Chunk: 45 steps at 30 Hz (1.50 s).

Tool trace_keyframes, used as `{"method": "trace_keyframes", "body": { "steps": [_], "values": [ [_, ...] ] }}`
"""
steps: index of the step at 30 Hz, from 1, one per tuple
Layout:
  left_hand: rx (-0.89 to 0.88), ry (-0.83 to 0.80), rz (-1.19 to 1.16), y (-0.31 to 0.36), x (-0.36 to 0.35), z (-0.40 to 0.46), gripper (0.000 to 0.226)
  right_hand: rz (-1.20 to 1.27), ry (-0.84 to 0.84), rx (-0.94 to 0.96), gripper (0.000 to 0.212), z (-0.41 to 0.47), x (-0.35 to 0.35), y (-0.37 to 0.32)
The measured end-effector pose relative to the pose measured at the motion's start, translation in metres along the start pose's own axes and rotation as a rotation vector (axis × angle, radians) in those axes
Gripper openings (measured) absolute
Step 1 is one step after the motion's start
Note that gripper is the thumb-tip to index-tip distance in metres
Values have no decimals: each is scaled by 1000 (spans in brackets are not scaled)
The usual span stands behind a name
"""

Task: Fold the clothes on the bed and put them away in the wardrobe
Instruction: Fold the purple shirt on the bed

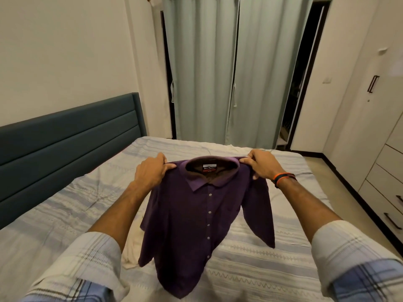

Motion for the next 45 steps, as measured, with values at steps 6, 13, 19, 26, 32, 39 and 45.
{"method": "trace_keyframes", "body": {
  "steps": [6, 13, 19, 26, 32, 39, 45],
  "values": [
    [-58, -57, -202, 1, 1, 9, 32, 172, -65, 1, 23, -5, 15, 7],
    [-161, -341, -69, -1, -7, 6, 22, 46, -74, -19, 8, -12, 34, 20],
    [-57, -34, -10, 9, -7, 5, 14, 43, 50, -91, 21, -14, 29, 26],
    [-4, 323, -221, 30, 14, 11, 18, 189, -63, -247, 24, -26, 23, 33],
    [-9, 285, -336, 24, 21, 21, 22, 304, 74, -256, 15, -23, 29, 42],
    [51, 290, -401, 27, 23, 21, 22, 385, 290, -242, 29, -20, 49, 33],
    [94, 325, -487, 43, 19, 20, 17, 555, 361, -217, 28, -34, 55, 34]
  ]
}}
Point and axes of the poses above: each hand's wrist, its own z-axis towards the middle knuckle, its own x-axis out of the back of the hand, y = z × x, the point moved 1 cm from there along z, towards the middle knuckle, and after that the axes turned 3 degrees about -x, right-handed, at the moved point
